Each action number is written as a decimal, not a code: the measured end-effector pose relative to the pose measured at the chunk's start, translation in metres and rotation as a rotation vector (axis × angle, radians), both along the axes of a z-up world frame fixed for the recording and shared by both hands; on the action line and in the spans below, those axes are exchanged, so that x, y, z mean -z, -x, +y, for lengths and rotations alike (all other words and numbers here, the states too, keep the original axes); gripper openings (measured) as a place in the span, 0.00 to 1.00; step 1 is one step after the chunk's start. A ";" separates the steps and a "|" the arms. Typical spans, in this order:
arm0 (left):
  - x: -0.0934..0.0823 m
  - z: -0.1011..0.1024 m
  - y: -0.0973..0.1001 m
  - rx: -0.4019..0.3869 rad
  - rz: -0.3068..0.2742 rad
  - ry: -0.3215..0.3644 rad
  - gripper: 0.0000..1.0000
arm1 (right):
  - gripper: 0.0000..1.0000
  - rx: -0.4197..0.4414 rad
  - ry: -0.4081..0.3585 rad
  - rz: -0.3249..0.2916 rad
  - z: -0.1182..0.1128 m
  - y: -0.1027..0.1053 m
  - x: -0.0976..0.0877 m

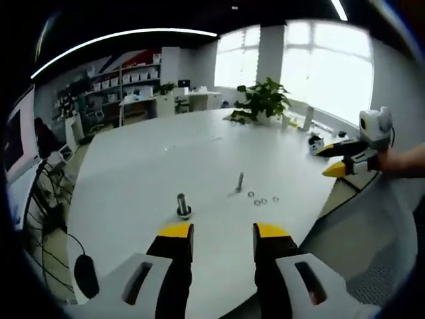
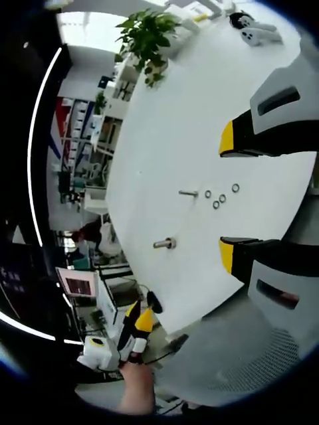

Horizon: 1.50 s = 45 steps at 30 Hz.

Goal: Place the washer onto the threaded stud by aligning its center hole with the stud, sliding it down to the base, and recovering from edge contact or off-axis alignment until the washer reaches the visible bottom stop.

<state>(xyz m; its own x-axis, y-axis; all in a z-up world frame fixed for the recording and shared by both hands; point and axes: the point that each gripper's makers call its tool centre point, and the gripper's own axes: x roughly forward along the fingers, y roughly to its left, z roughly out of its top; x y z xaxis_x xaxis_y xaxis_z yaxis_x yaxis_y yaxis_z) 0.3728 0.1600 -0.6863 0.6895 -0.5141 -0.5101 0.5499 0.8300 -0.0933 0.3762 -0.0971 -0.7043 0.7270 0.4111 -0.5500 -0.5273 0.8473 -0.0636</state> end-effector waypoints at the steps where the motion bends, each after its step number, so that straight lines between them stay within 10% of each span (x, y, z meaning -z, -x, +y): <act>1: -0.002 -0.001 0.001 0.005 -0.002 0.012 0.36 | 0.50 0.009 -0.007 0.004 -0.001 0.000 0.000; 11: -0.007 -0.004 0.011 0.025 -0.022 0.066 0.36 | 0.51 0.028 0.087 0.032 -0.007 0.001 0.011; 14: -0.018 -0.005 0.008 0.000 -0.034 0.179 0.37 | 0.51 0.009 0.137 0.040 -0.004 0.003 0.016; 26: -0.017 -0.007 0.013 0.033 -0.062 0.124 0.36 | 0.51 -0.034 0.246 0.079 -0.004 0.007 0.030; 35: -0.015 -0.009 0.014 0.038 -0.028 0.187 0.36 | 0.51 -0.061 0.236 0.127 0.002 0.009 0.037; 38: -0.018 -0.009 0.014 0.040 -0.044 0.177 0.36 | 0.51 -0.075 0.104 0.141 0.020 0.007 0.030; 45: -0.013 -0.004 0.013 0.030 -0.022 0.180 0.34 | 0.50 -0.097 0.185 0.208 0.017 0.001 0.048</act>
